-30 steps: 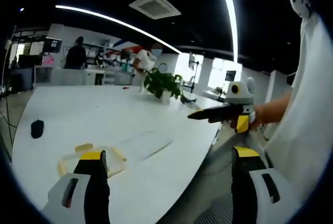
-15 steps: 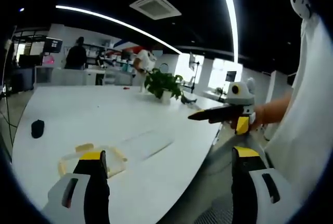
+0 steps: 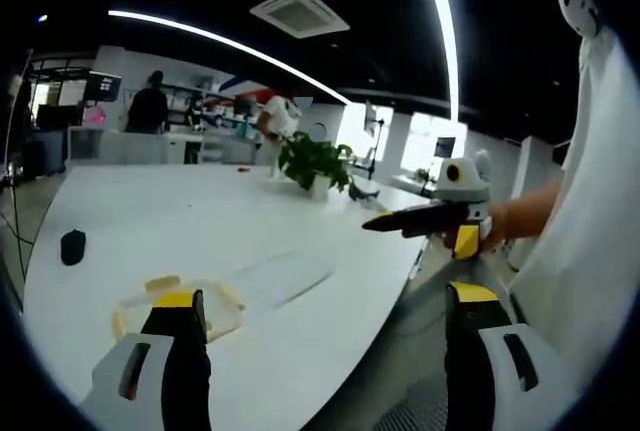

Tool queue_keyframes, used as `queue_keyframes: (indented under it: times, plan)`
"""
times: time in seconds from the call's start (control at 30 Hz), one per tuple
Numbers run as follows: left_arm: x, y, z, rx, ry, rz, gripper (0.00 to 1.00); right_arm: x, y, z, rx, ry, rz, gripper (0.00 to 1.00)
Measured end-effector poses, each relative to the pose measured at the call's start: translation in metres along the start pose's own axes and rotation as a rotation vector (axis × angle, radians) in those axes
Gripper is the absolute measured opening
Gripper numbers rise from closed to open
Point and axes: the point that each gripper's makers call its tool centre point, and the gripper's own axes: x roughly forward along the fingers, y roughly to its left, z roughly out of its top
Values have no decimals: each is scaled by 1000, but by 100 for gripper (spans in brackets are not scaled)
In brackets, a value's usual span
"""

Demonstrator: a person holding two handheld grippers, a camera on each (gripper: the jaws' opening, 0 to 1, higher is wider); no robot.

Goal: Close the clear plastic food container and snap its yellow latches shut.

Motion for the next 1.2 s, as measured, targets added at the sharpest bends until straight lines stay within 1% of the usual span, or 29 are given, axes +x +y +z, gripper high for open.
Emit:
queue_keyframes:
  times: [0.47,0.6,0.73,1.2]
  plan:
    - [1,1,-2,8,9,4,98,-1,-1,0,-4,-1,-5,97]
    - [2,-1,-1,-4,3,-4,97,-1,-1,0,-3,-1,-4,97]
    - [3,-1,-2,1,9,-6,98,-1,-2,0,-1,-2,-4,97]
    - [2,0,-2,2,10,-8,97,1,-1,-1,-3,9,-1,97]
